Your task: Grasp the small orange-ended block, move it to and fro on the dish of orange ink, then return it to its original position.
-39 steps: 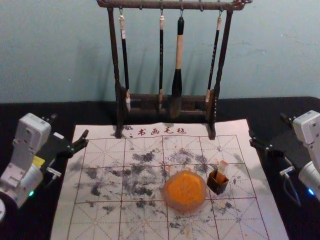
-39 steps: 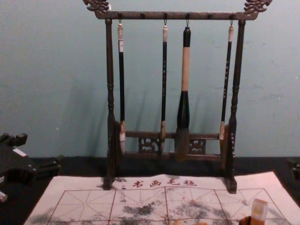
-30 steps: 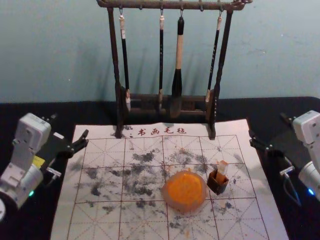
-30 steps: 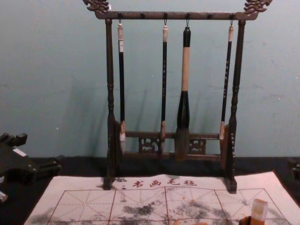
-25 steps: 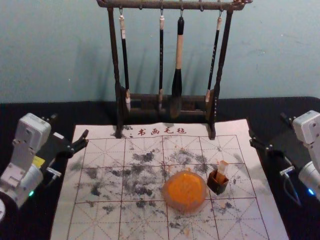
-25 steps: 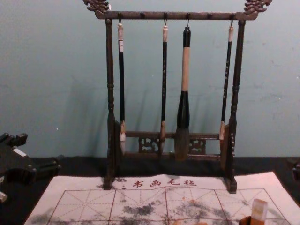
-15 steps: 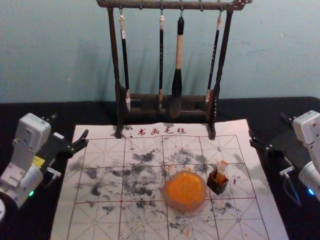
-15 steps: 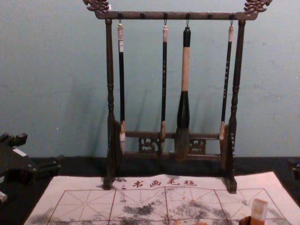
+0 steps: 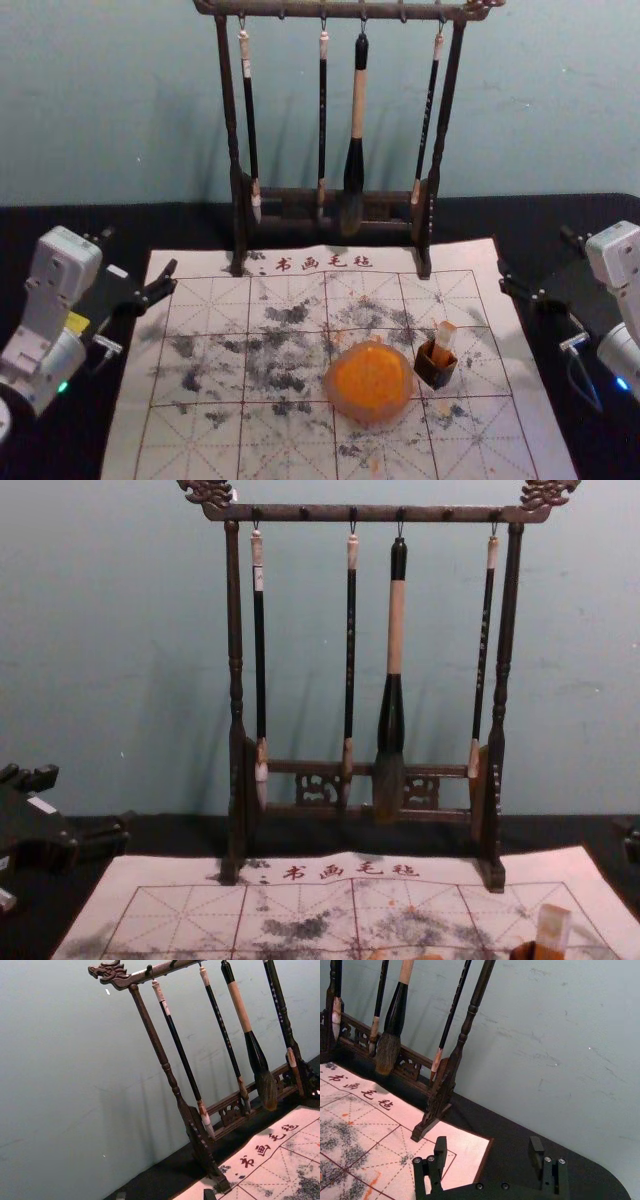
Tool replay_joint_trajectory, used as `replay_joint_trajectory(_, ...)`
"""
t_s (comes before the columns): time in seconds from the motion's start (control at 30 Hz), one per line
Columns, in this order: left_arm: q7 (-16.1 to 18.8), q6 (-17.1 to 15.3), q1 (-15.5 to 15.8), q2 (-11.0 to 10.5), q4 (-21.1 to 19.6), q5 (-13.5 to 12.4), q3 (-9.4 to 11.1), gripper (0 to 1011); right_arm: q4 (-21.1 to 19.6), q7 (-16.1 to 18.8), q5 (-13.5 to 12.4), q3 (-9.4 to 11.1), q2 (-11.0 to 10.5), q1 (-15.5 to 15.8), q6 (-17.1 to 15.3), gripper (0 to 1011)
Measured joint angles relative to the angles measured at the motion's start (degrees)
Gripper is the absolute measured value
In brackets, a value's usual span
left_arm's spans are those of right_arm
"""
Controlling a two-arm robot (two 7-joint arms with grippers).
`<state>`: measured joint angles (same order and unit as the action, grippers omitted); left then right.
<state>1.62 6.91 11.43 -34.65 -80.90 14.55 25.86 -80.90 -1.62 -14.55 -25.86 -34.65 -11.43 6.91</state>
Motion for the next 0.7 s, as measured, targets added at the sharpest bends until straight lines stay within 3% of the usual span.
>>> replay_joint_trajectory(0.7, 0.0, 0.0, 0.0, 0.0, 0.0, 0.0, 0.0, 1001, 0.0, 0.0, 0.0, 0.0, 0.0, 0.0, 0.0, 1000)
